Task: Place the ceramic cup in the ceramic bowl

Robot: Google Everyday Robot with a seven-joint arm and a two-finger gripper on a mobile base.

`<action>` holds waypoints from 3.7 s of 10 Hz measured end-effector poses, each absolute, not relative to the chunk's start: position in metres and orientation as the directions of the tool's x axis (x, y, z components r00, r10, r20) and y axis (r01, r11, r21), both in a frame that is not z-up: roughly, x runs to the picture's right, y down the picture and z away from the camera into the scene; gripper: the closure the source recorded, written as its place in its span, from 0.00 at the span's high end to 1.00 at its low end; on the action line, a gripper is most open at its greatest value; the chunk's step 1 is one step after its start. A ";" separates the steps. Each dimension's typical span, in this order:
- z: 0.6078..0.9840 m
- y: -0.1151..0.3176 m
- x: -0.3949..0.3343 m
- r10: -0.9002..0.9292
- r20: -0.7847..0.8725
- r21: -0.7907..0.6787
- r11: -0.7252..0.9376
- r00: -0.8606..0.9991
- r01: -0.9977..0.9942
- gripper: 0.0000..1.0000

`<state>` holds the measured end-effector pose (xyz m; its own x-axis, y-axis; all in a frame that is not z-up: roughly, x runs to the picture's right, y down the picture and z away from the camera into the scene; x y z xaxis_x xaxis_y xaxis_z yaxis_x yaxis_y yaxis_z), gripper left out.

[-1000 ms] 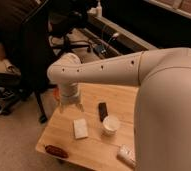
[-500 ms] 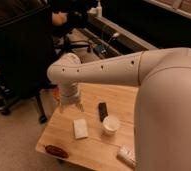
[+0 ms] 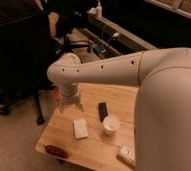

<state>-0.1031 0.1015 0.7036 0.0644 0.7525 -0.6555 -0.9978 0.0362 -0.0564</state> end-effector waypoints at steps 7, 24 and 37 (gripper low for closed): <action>0.703 0.101 -0.103 0.753 -0.655 -0.056 0.036 0.064 -0.998 0.65; 0.703 0.101 -0.103 0.753 -0.655 -0.056 0.036 0.064 -0.998 0.65; 0.706 0.147 0.109 0.766 -0.545 0.239 -0.248 -0.341 -0.939 0.65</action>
